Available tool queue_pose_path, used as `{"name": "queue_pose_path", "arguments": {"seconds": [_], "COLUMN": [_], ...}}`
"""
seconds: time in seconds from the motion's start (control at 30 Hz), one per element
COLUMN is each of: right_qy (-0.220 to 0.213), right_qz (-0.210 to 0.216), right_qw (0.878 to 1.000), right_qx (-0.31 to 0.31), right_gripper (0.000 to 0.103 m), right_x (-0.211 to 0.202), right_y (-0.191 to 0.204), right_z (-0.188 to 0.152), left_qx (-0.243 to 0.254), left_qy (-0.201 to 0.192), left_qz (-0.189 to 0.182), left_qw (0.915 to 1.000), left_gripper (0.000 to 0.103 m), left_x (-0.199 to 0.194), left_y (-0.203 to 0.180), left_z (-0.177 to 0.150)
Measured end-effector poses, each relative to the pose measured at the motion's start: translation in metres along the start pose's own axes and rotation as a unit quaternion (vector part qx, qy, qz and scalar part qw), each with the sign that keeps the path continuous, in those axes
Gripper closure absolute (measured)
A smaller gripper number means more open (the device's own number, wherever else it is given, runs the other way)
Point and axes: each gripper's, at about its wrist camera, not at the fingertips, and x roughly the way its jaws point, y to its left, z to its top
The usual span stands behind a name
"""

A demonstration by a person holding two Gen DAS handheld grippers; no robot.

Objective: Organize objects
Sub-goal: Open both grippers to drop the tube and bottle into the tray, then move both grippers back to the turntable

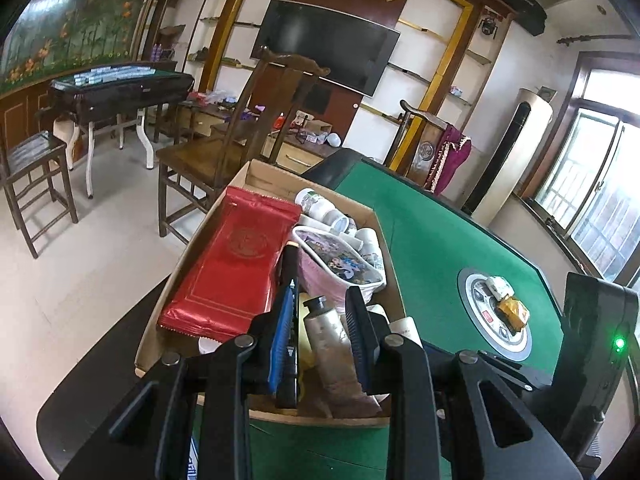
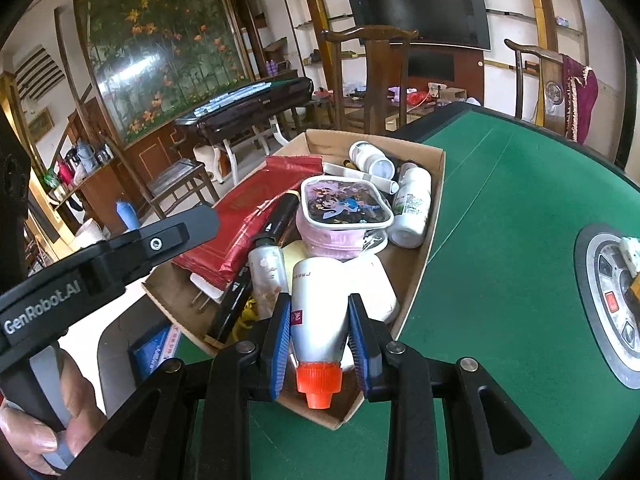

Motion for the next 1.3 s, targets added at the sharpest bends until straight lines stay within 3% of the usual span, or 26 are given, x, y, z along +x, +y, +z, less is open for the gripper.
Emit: {"name": "queue_pose_path", "arguments": {"seconds": [0.37, 0.4, 0.47, 0.53, 0.7, 0.83, 1.0, 1.17, 1.3], "right_qy": [0.009, 0.009, 0.004, -0.006, -0.034, -0.049, -0.058, -0.066, -0.064], "right_qz": [-0.009, -0.007, -0.008, -0.004, -0.005, -0.005, -0.026, -0.095, -0.147], "right_qw": [1.000, 1.000, 1.000, 1.000, 0.999, 0.999, 0.996, 0.989, 0.978], "right_qx": [0.000, 0.000, -0.001, -0.006, -0.013, 0.015, 0.063, 0.097, 0.130], "right_gripper": [0.071, 0.069, 0.049, 0.041, 0.039, 0.039, 0.039, 0.039, 0.038], "right_x": [0.022, 0.024, 0.023, 0.018, -0.005, -0.034, -0.073, -0.120, -0.143], "right_y": [0.001, 0.001, 0.000, 0.000, -0.006, -0.038, -0.098, -0.171, -0.227], "right_z": [0.011, 0.012, 0.015, 0.016, 0.018, 0.017, 0.010, -0.009, -0.022], "left_qx": [-0.008, -0.011, -0.015, -0.016, -0.015, -0.002, 0.043, 0.097, 0.130], "left_qy": [0.008, 0.008, 0.010, 0.011, 0.008, 0.004, 0.015, 0.056, 0.088], "left_qz": [0.000, -0.001, -0.001, -0.001, -0.003, -0.012, -0.040, -0.087, -0.115], "left_qw": [0.9999, 0.9999, 0.9998, 0.9998, 0.9998, 0.9999, 0.9981, 0.9899, 0.9809], "left_gripper": [0.077, 0.077, 0.076, 0.075, 0.071, 0.071, 0.069, 0.061, 0.061], "left_x": [0.005, 0.005, 0.006, 0.006, 0.005, 0.002, 0.006, 0.033, 0.074], "left_y": [0.001, 0.001, 0.003, 0.003, -0.001, -0.013, -0.057, -0.129, -0.189], "left_z": [-0.003, -0.004, -0.003, -0.003, -0.004, -0.004, -0.009, -0.020, -0.027]}}
